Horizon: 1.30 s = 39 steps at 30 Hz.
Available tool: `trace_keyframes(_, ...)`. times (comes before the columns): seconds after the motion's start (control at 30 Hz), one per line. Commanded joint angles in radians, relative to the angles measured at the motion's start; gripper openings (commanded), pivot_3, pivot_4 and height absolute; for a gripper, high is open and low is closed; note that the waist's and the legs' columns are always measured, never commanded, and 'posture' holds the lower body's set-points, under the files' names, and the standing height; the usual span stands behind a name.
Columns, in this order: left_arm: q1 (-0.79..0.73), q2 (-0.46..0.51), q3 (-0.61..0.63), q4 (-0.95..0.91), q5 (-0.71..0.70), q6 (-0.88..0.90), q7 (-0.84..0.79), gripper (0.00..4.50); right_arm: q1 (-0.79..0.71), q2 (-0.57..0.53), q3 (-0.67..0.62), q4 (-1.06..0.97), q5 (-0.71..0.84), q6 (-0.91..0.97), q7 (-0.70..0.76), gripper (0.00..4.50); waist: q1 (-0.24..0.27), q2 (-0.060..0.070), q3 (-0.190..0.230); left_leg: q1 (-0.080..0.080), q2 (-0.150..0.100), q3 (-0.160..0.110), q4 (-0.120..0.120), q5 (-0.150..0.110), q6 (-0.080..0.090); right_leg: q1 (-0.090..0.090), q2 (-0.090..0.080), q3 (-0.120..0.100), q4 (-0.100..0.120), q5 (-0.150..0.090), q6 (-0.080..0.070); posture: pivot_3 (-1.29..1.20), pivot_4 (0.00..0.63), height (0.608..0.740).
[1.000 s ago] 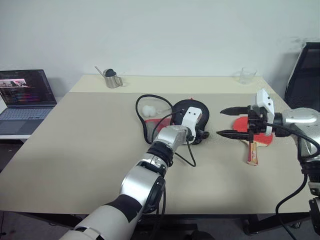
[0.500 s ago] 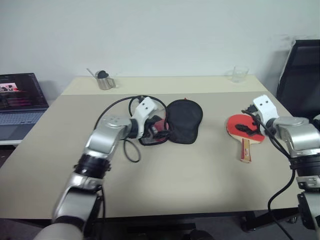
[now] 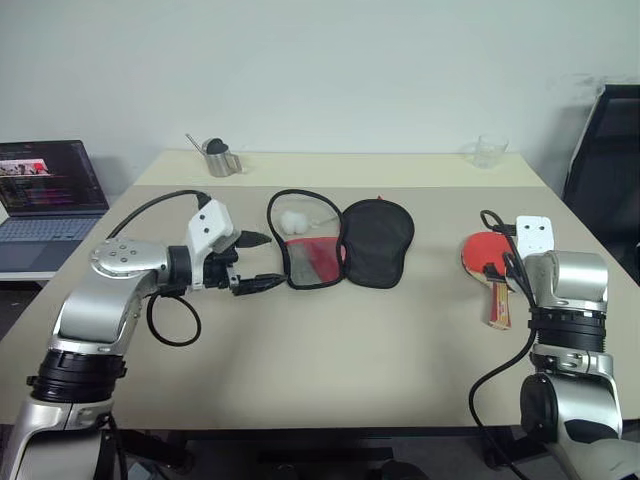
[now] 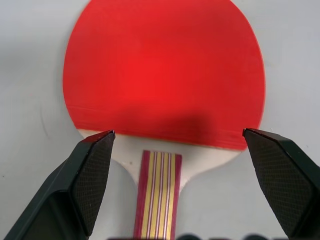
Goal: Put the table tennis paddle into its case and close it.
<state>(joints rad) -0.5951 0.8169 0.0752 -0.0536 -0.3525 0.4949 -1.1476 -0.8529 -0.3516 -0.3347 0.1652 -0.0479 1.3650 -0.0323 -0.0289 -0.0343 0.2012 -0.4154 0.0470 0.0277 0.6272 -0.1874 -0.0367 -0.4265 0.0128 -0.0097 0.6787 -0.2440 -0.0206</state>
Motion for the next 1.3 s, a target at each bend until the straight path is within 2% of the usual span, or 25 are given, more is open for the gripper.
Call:
trace_keyframes(0.03,-0.029,0.026,0.052,-0.075,-0.082,0.029,-0.023,4.25,0.002,0.001,-0.038,-0.064,-0.004,0.032,-0.028,4.5,-0.002,0.0,0.0,0.0,0.0,0.0,0.0,0.0,0.0,0.0,0.0,0.0,0.0,0.0,0.0,0.0,0.15,0.74)
trace_keyframes(0.3,-0.034,0.133,0.114,-0.074,-0.202,0.1,-0.097,4.25,0.05,0.037,-0.054,-0.137,0.001,0.116,-0.033,4.5,-0.008,0.0,0.0,-0.001,0.001,0.0,-0.001,0.0,0.001,-0.003,0.003,0.0,0.001,-0.001,-0.001,0.0,0.15,0.74)
trace_keyframes(0.63,-0.016,0.223,0.169,-0.059,-0.256,0.117,-0.144,4.25,0.047,0.07,-0.059,-0.13,-0.002,0.111,-0.04,4.5,-0.007,-0.001,-0.001,-0.001,0.001,0.0,-0.001,0.0,0.001,-0.004,0.003,0.0,0.001,-0.001,-0.001,0.0,0.15,0.74)
trace_keyframes(0.93,0.062,0.277,0.201,-0.066,-0.252,0.111,-0.152,4.25,0.053,0.131,-0.04,-0.109,-0.01,0.095,-0.056,4.5,-0.007,-0.001,-0.001,-0.002,0.001,0.001,-0.002,-0.001,0.001,-0.006,0.003,0.001,0.001,-0.001,-0.001,0.0,0.15,0.74)
trace_keyframes(1.03,0.081,0.3,0.224,-0.058,-0.253,0.109,-0.155,4.27,0.059,0.143,-0.039,-0.095,-0.008,0.083,-0.062,3.9,-0.008,-0.002,-0.001,-0.002,0.001,0.001,-0.002,-0.001,0.001,-0.006,0.003,0.001,0.001,-0.001,-0.001,0.0,0.15,0.74)
trace_keyframes(1.3,0.115,0.314,0.255,-0.023,-0.235,0.087,-0.13,4.27,0.063,0.147,-0.037,-0.067,-0.003,0.047,-0.062,1.22,-0.006,-0.004,-0.002,-0.002,0.001,0.001,-0.001,-0.001,0.001,-0.005,0.003,0.001,0.001,-0.001,-0.001,0.0,0.15,0.74)
